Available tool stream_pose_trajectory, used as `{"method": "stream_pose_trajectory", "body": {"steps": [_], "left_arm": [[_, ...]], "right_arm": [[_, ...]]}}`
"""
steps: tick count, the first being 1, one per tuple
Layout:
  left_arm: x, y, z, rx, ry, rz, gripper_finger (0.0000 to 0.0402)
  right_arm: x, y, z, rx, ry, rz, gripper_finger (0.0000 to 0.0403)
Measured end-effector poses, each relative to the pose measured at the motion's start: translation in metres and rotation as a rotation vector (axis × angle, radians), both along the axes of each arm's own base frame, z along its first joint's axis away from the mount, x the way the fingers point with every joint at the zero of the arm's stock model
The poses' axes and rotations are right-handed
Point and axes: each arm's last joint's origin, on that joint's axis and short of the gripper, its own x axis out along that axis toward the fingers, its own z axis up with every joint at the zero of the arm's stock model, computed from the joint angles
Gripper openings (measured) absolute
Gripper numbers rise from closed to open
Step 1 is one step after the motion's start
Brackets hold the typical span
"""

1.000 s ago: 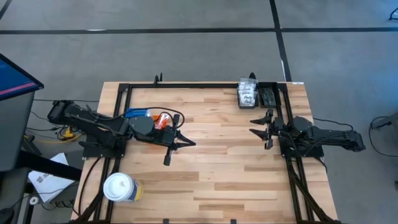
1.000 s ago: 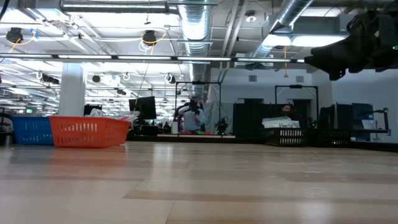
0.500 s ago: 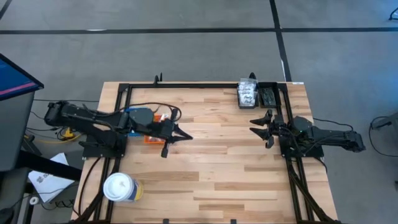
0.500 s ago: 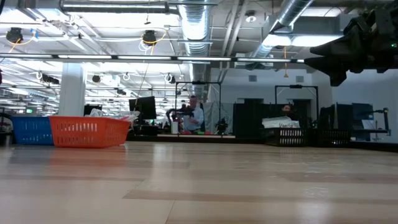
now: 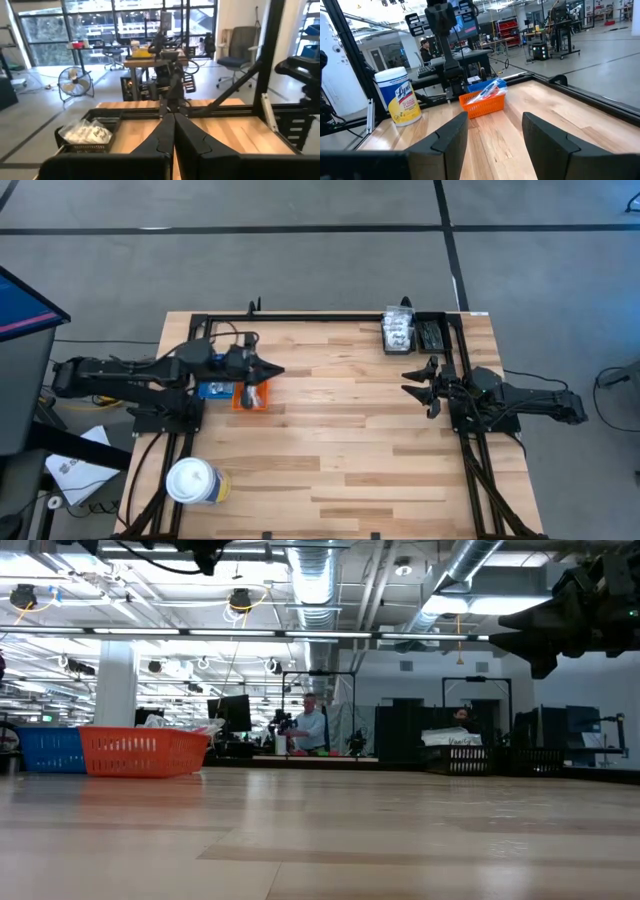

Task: Pick & Place Travel size toiletries
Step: Return to Home Position

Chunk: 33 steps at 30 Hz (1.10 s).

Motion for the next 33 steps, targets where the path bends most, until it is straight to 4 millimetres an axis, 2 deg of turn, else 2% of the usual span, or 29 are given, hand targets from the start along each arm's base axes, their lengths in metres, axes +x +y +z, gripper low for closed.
{"method": "stream_pose_trajectory", "body": {"steps": [6, 10, 18, 26, 33], "left_arm": [[-0.023, -0.003, -0.005, -0.039, -0.056, -0.024, 0.0001], [-0.047, -0.001, -0.013, -0.054, -0.124, -0.016, 0.0001], [-0.081, 0.009, -0.044, -0.035, -0.191, 0.070, 0.0001], [-0.094, 0.008, -0.067, 0.013, -0.282, 0.071, 0.0001], [-0.096, 0.007, -0.087, 0.013, -0.267, 0.072, 0.0001]], "right_arm": [[0.000, 0.000, 0.000, 0.000, 0.001, 0.000, 0.0183], [0.000, 0.000, 0.000, 0.000, 0.002, 0.000, 0.0185], [0.000, 0.000, 0.000, 0.001, 0.003, 0.001, 0.0182], [0.000, 0.000, 0.000, 0.001, 0.003, 0.000, 0.0182], [0.000, 0.000, 0.000, 0.001, 0.003, 0.000, 0.0182]]}}
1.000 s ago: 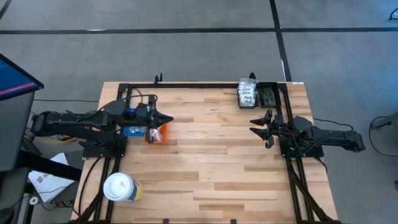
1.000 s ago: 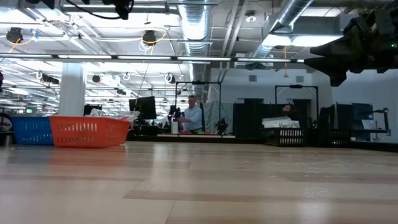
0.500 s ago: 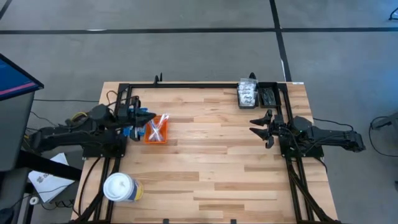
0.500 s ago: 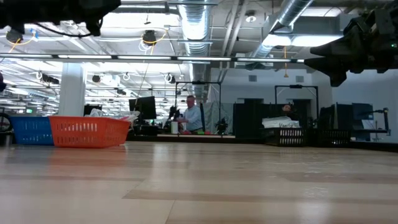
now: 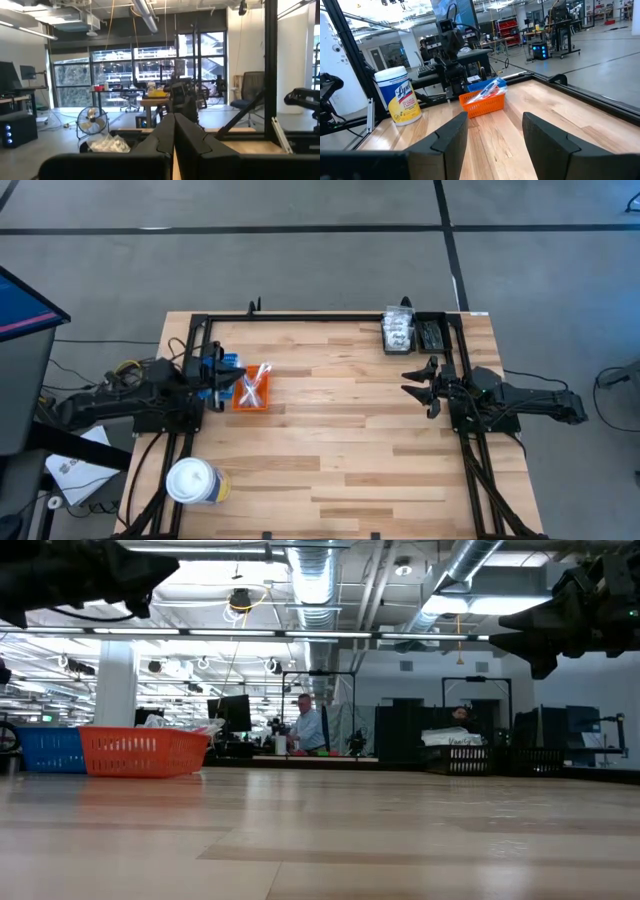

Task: Pick & Place Travel size toiletries
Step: Return to Home Position

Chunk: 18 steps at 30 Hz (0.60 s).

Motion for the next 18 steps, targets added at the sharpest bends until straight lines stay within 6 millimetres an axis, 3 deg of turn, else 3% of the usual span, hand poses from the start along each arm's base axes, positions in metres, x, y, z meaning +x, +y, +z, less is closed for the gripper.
{"method": "stream_pose_trajectory", "body": {"steps": [18], "left_arm": [[-0.002, 0.008, -0.027, 0.004, 0.021, -0.007, 0.0001]], "right_arm": [[0.000, 0.000, 0.000, 0.000, 0.000, 0.000, 0.0182]]}}
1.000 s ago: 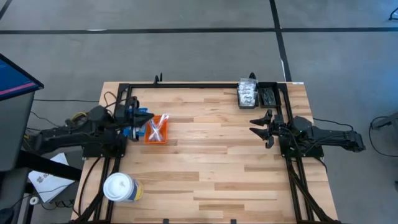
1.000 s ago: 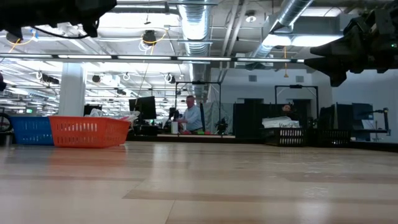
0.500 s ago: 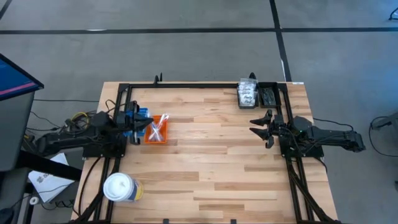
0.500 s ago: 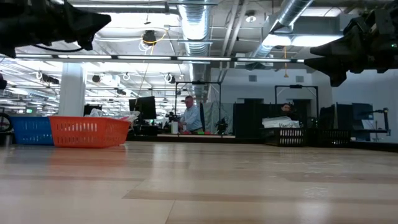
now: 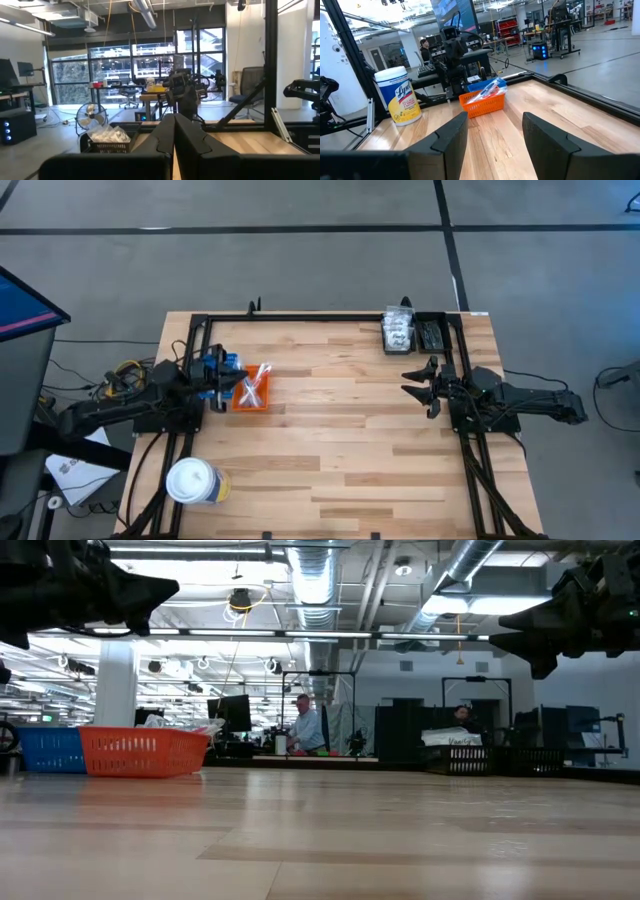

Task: Pick & Place Travel size toiletries
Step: Return to Home Position

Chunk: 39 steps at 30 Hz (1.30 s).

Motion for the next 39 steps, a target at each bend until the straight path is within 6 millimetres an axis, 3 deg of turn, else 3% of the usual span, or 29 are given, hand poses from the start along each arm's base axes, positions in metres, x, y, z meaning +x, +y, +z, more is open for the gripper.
{"method": "stream_pose_trajectory", "body": {"steps": [23, 31, 39], "left_arm": [[0.002, 0.002, -0.004, 0.027, 0.044, 0.026, 0.0013], [0.006, 0.001, -0.008, -0.205, 0.070, -0.072, 0.0013], [0.011, 0.004, -0.015, -0.182, 0.144, -0.055, 0.0013]], "right_arm": [[0.000, 0.000, 0.000, 0.000, 0.000, 0.001, 0.0182], [0.000, 0.000, 0.000, 0.000, 0.000, 0.001, 0.0182], [0.000, 0.000, 0.000, 0.000, 0.000, 0.000, 0.0182]]}}
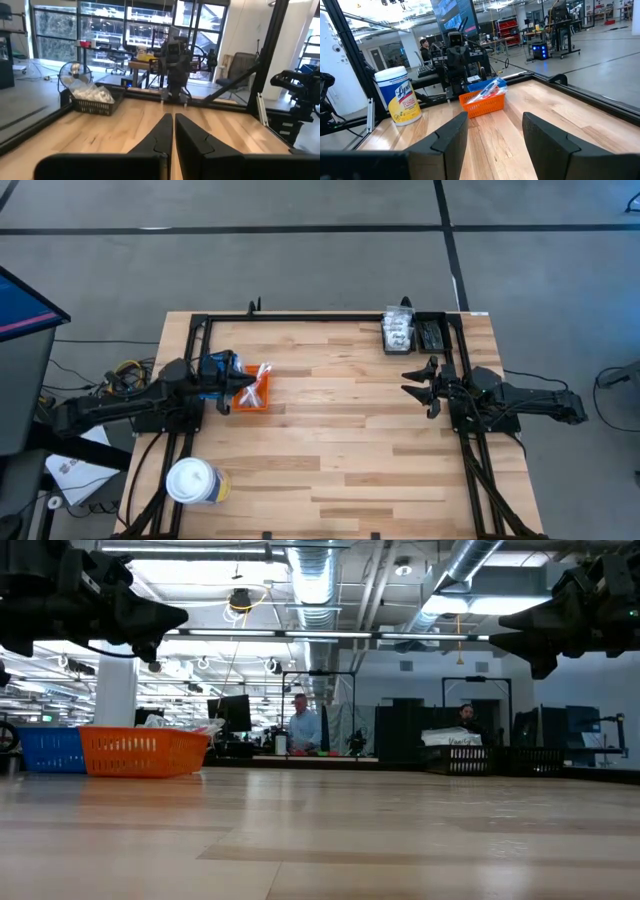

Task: Pick & Place Travel size toiletries
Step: Return to Home Position

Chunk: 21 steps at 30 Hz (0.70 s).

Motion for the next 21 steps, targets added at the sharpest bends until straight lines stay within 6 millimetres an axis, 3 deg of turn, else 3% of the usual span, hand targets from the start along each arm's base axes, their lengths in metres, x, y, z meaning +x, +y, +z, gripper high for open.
{"method": "stream_pose_trajectory", "body": {"steps": [11, 21], "left_arm": [[-0.005, -0.002, 0.007, 0.028, -0.067, -0.001, 0.0013], [-0.018, -0.006, 0.019, 0.175, -0.192, 0.017, 0.0013]], "right_arm": [[0.000, 0.000, 0.000, 0.000, 0.000, 0.000, 0.0182], [0.000, 0.000, 0.000, 0.000, 0.000, 0.000, 0.0182]]}}
